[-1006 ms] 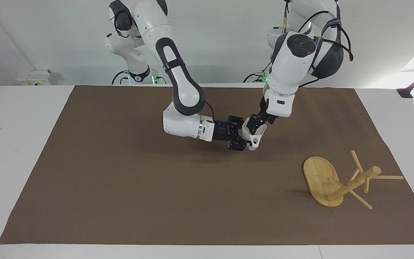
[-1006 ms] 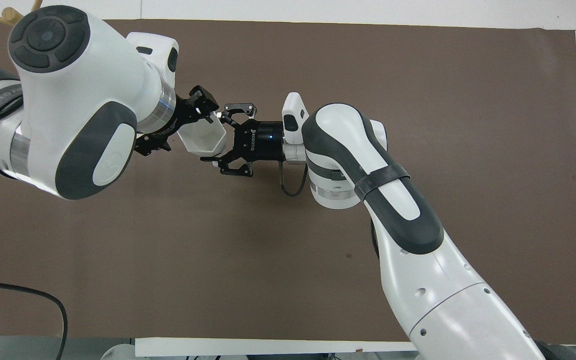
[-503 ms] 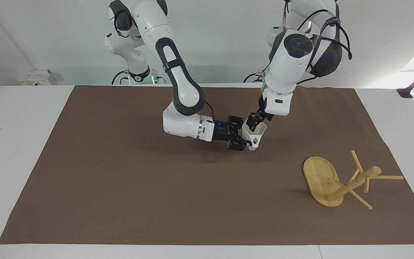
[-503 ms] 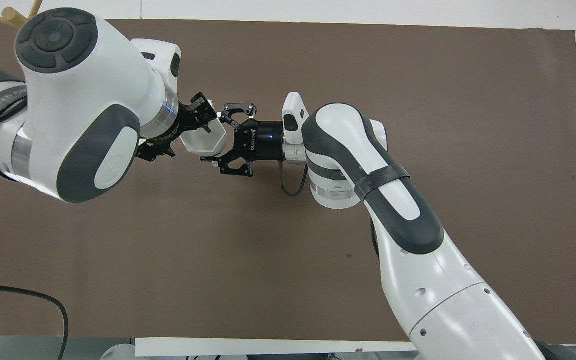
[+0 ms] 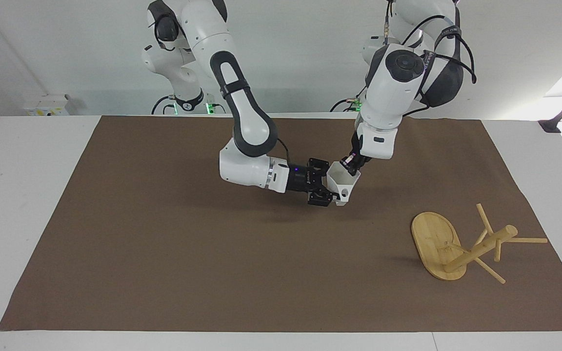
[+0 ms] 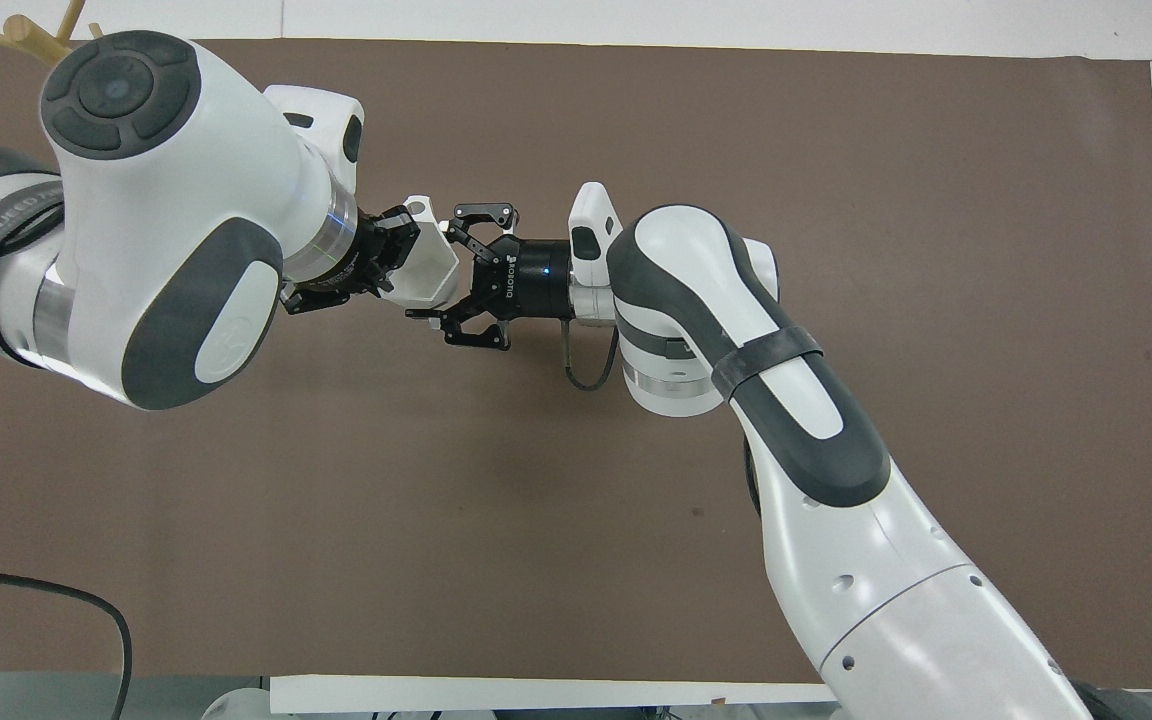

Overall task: Hang cup on rack
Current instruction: 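Close the left gripper on the cup rim held by the right gripper, then open the right gripper to release the cup to the left gripper, then carry the cup to the rack with the left gripper while the right gripper withdraws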

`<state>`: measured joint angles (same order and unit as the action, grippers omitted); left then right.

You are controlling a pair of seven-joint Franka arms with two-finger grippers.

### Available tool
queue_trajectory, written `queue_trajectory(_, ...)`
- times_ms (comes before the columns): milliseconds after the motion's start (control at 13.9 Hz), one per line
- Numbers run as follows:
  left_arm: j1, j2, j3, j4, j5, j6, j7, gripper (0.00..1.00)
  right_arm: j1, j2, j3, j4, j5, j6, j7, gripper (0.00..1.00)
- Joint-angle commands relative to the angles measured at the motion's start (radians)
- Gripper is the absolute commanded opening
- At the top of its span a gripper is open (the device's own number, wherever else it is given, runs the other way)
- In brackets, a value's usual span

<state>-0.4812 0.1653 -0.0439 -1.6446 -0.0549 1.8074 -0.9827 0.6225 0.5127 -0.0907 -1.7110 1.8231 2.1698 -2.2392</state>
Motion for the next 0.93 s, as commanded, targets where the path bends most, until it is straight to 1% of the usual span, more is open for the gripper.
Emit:
queue_trajectory(0, -0.008, -0.027, 0.007, -0.035, -0.008, 0.024, -0.042, 0.0, 0.0, -0.016, 0.005, -0.01, 0.018, 0.016, -0.008, 0.14)
queue_trajectory(72, -0.008, -0.026, 0.007, -0.031, -0.008, 0.023, -0.047, 0.0, 0.0, -0.016, 0.005, -0.01, 0.018, 0.016, -0.008, 0.17)
queue_trajectory(144, -0.007, -0.026, 0.007, -0.026, -0.008, 0.02, -0.047, 0.0, 0.0, -0.016, 0.005, -0.01, 0.018, 0.018, -0.007, 0.31)
queue_trajectory(215, -0.007, -0.026, 0.007, -0.024, -0.008, 0.02, -0.045, 0.0, 0.0, -0.016, 0.005, -0.01, 0.018, 0.022, -0.002, 0.5)
queue_trajectory(287, -0.002, -0.024, 0.009, -0.024, -0.008, 0.023, -0.042, 0.0, -0.001, -0.016, 0.005, -0.01, 0.018, 0.024, 0.001, 1.0)
queue_trajectory(431, 0.0, -0.024, 0.01, -0.024, -0.008, 0.024, -0.042, 0.0, -0.012, -0.017, 0.005, -0.01, 0.015, 0.021, 0.026, 1.0)
queue_trajectory(503, 0.001, -0.024, 0.016, -0.021, -0.008, 0.023, -0.042, 0.0, -0.012, -0.04, 0.002, -0.015, 0.012, 0.022, 0.033, 1.0)
queue_trajectory(718, 0.059, -0.052, 0.018, 0.008, -0.011, 0.024, -0.036, 0.0, -0.05, -0.1, 0.0, -0.061, -0.021, 0.015, 0.056, 1.0)
queue_trajectory(790, 0.073, -0.073, 0.018, 0.003, -0.011, 0.027, -0.037, 0.0, -0.075, -0.12, 0.0, -0.079, -0.048, 0.007, 0.056, 1.0)
queue_trajectory(862, 0.094, -0.088, 0.018, -0.006, -0.011, 0.051, -0.037, 0.0, -0.107, -0.135, 0.0, -0.091, -0.115, -0.01, 0.056, 1.0)
